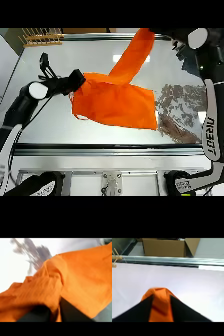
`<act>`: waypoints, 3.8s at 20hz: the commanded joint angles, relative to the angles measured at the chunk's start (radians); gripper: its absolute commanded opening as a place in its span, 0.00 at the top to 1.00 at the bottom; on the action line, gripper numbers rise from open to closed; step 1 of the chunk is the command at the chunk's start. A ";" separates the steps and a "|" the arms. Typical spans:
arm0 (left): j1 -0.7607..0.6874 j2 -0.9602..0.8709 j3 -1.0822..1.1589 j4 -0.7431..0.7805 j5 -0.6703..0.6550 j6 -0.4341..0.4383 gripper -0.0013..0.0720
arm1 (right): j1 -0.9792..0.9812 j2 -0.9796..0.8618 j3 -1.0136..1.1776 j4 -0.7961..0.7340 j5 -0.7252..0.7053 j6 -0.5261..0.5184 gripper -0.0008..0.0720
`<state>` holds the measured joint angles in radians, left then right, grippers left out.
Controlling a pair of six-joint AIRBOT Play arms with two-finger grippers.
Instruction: Fold the clothes and pants, and hang the long-sleeved shirts on hangers.
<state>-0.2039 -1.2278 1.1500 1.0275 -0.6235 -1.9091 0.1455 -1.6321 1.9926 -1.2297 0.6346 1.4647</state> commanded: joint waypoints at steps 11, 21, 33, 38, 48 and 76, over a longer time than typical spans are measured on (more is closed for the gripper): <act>0.420 -0.275 0.114 0.019 -0.520 0.311 0.10 | -0.105 0.294 -0.142 -0.006 0.413 0.000 0.10; 0.468 -0.294 -0.191 -0.263 -0.199 0.376 0.10 | -0.055 0.574 -0.601 0.005 0.444 0.012 0.10; 0.381 -0.434 -0.073 -0.259 -0.195 0.364 0.30 | -0.055 0.574 -0.605 0.015 0.441 0.016 0.10; 0.375 -0.412 -0.082 -0.253 -0.243 0.379 0.97 | -0.064 0.594 -0.607 -0.025 0.486 0.017 0.10; 0.287 -0.037 -0.373 -0.059 -0.212 0.383 0.96 | -0.336 0.726 -1.348 -0.023 0.431 0.526 0.10; 0.276 0.336 -0.112 -0.062 -0.386 0.324 0.96 | -0.270 0.594 -0.777 0.230 0.204 -0.055 0.98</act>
<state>0.0853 -1.0172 0.8963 0.9619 -0.9020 -1.5547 -0.0486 -1.0996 0.9382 -0.8833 0.6590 1.4258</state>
